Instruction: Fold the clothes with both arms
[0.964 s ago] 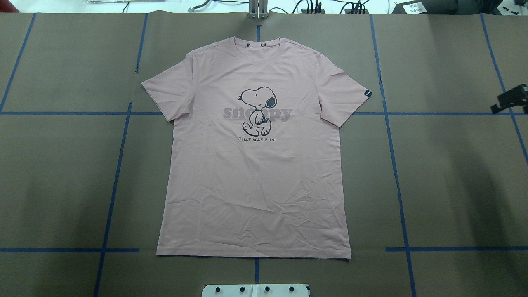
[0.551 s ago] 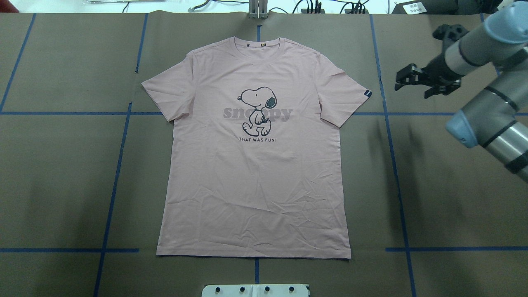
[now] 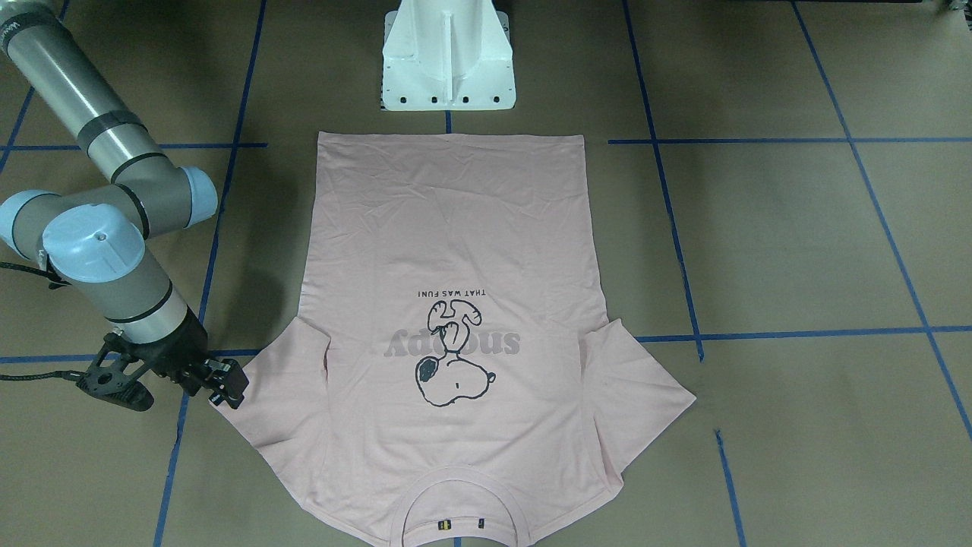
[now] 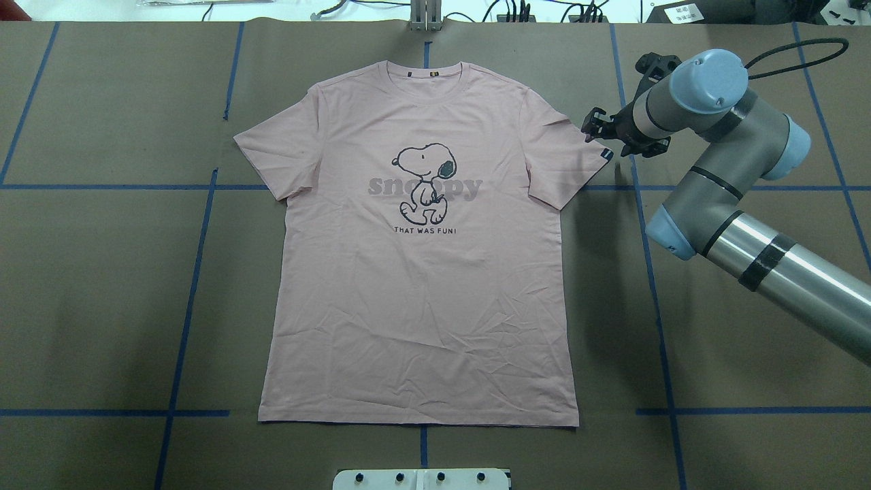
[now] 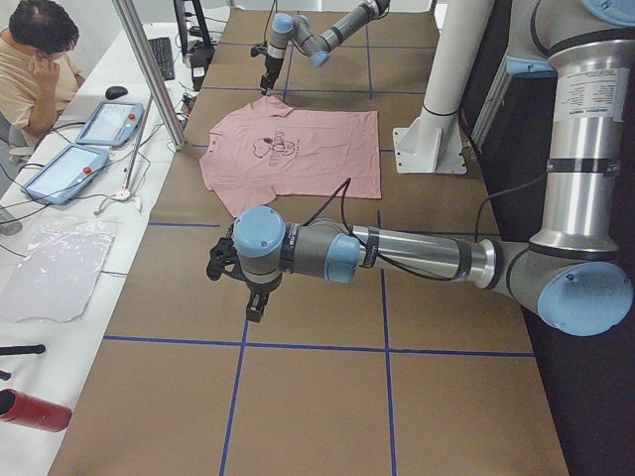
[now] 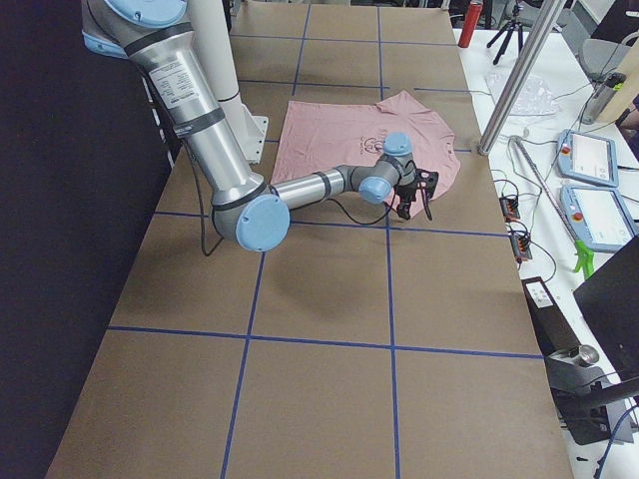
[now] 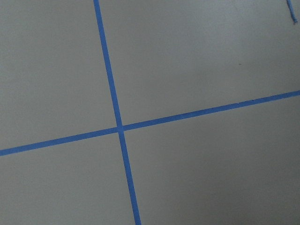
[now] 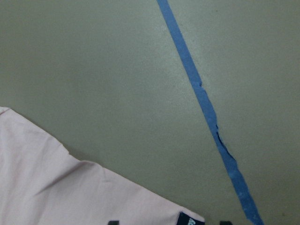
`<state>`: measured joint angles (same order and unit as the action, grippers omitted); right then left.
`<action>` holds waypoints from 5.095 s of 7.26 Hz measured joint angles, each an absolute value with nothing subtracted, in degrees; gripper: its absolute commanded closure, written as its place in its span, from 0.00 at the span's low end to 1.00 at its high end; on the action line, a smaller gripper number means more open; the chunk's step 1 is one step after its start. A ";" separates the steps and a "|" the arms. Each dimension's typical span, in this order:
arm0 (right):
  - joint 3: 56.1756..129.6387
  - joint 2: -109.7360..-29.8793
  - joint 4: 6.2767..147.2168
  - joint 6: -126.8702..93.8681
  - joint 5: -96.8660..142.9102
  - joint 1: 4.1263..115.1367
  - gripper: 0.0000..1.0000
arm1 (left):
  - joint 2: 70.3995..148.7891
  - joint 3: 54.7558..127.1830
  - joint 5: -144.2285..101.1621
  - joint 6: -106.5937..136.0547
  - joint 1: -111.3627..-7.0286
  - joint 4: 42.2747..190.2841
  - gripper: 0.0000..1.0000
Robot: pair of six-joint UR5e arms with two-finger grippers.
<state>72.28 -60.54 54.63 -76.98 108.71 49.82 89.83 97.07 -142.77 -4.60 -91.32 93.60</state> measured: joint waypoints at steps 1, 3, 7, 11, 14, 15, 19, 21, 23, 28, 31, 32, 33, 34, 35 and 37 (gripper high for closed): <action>71.63 -60.46 54.60 -77.02 107.77 49.51 0.30 | 89.83 97.06 -143.13 -4.58 -91.32 93.60 0.00; 70.74 -60.41 54.58 -77.02 106.39 49.20 0.56 | 89.82 97.01 -143.58 -4.57 -91.32 93.60 0.00; 70.34 -60.33 54.58 -77.16 106.15 49.05 1.00 | 89.69 96.97 -143.76 -4.65 -91.32 93.60 0.00; 70.80 -56.21 54.96 -78.53 105.74 46.99 1.00 | 89.65 97.31 -143.78 -4.66 -91.40 93.60 0.00; 63.99 -46.77 55.29 -83.54 100.75 43.47 1.00 | 89.65 98.33 -143.79 -4.66 -91.46 93.60 0.00; 61.62 -44.64 55.24 -83.84 100.14 43.20 1.00 | 89.65 98.52 -143.79 -4.66 -91.44 93.60 0.00; 57.24 -40.21 55.18 -84.07 98.11 43.20 0.00 | 90.20 98.33 -148.00 -3.21 -90.91 94.78 0.00; 59.91 -40.32 55.00 -84.30 99.12 43.99 0.00 | 92.71 97.77 -150.26 9.98 -86.49 104.62 0.00; 70.03 -46.71 54.88 -84.38 104.16 45.91 0.00 | 100.47 95.26 -146.38 29.63 -74.49 114.57 0.00; 90.07 -63.90 54.50 -83.70 114.07 51.54 0.00 | 120.53 70.52 -125.35 51.75 -55.85 126.55 0.15; 90.53 -64.34 54.49 -83.56 113.74 51.54 0.00 | 124.59 62.62 -119.07 52.15 -52.92 130.53 0.33; 90.47 -64.35 54.49 -83.57 113.62 51.53 0.00 | 124.90 61.96 -118.63 52.16 -52.68 130.64 0.36; 90.34 -64.36 54.49 -83.56 113.58 51.51 0.00 | 125.34 61.36 -118.44 52.14 -52.60 130.68 0.54; 90.19 -64.39 54.49 -83.52 113.56 51.51 0.00 | 125.90 60.70 -118.38 52.13 -52.58 130.69 0.93; 90.13 -64.44 54.49 -83.51 113.54 51.51 0.00 | 126.34 60.22 -118.38 52.12 -52.56 130.68 1.00; 90.07 -64.46 54.49 -83.50 113.48 51.50 0.00 | 127.07 60.13 -118.41 52.17 -52.57 130.62 1.00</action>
